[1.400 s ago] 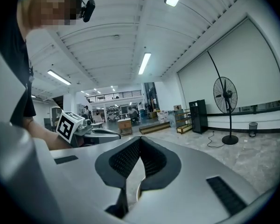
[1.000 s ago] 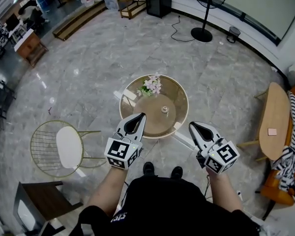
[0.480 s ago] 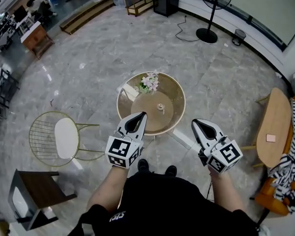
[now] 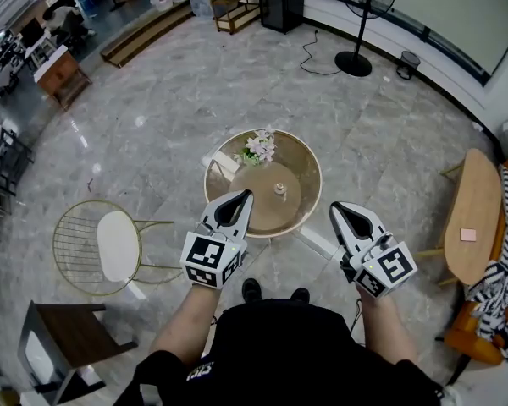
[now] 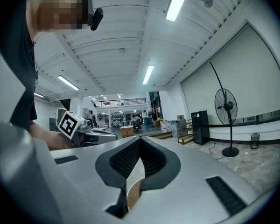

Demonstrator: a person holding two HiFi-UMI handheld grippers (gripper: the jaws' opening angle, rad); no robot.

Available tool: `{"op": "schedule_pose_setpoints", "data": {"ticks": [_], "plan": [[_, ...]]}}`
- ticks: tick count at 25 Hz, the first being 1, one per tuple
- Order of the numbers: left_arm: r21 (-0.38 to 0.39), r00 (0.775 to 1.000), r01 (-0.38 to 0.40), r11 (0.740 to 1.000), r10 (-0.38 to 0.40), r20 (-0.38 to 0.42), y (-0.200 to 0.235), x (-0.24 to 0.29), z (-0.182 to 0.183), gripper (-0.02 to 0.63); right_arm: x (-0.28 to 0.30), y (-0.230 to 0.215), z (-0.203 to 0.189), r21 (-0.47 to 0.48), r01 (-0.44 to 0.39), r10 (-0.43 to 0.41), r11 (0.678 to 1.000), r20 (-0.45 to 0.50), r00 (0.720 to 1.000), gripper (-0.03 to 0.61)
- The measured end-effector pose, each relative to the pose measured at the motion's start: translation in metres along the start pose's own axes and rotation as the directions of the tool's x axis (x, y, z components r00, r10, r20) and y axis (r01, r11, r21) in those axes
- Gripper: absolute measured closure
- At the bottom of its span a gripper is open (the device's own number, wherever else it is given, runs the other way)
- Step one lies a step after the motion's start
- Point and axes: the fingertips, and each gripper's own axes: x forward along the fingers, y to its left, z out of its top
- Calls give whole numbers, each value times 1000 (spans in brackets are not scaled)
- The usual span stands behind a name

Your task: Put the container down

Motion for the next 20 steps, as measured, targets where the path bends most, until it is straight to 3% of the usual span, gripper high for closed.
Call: {"op": "schedule_pose_setpoints", "data": {"ticks": [20], "plan": [[-19,1000,16,1000,-16,-13,19,-27,-14,597,17,31,-2,2,14,-14,1000,-17,1000,566]]}}
